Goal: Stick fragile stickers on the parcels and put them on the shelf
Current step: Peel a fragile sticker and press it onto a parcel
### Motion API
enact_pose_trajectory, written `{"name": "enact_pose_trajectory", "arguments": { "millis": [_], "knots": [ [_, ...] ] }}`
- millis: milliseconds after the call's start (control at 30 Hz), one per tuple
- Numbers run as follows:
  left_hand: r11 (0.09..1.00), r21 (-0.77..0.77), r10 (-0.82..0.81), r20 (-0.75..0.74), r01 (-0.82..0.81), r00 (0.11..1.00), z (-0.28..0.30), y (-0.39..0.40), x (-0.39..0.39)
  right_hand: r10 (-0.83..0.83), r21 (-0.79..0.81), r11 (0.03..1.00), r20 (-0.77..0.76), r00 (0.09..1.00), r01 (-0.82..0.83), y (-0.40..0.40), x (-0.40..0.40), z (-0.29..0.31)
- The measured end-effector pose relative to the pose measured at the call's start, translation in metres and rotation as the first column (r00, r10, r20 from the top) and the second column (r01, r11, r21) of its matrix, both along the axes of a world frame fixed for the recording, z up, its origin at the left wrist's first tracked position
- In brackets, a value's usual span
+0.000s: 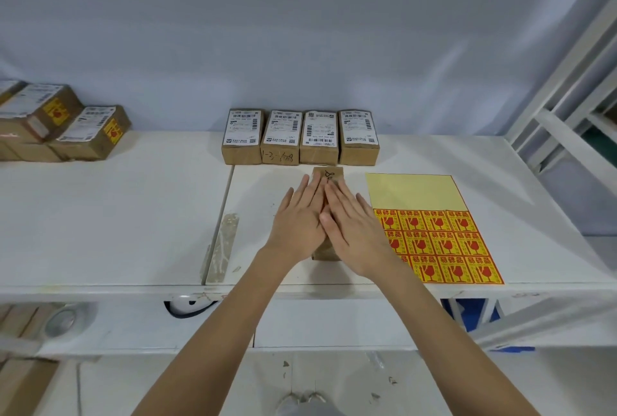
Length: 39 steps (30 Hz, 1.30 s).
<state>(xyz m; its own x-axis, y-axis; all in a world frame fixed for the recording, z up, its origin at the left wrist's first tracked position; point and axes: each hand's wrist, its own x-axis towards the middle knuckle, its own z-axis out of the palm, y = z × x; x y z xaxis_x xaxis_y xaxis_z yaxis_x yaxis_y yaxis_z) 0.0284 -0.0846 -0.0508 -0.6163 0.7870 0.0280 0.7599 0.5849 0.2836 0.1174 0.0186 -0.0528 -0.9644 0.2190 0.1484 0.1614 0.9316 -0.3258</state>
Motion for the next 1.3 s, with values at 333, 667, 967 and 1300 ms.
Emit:
{"name": "enact_pose_trajectory", "arguments": {
  "millis": [333,667,967,1300],
  "knots": [
    [1.0,0.011,0.003,0.018,-0.003,1.0,0.0,-0.001,-0.001,0.01,0.096,0.995,0.027,1.0,-0.013,0.006,0.002,0.005],
    [0.999,0.052,0.011,0.068,-0.014,0.998,-0.002,-0.004,-0.004,-0.003,0.14,0.99,0.049,0.999,-0.004,0.008,0.007,0.002],
    [0.993,0.117,-0.036,0.042,0.03,0.998,-0.007,-0.013,0.001,-0.04,0.117,0.992,0.032,0.999,0.036,0.006,0.01,-0.002],
    [0.993,0.076,-0.082,-0.16,0.095,0.984,-0.003,-0.012,0.003,-0.037,0.099,0.994,-0.017,0.999,0.038,0.004,0.014,0.001]
  ]
}}
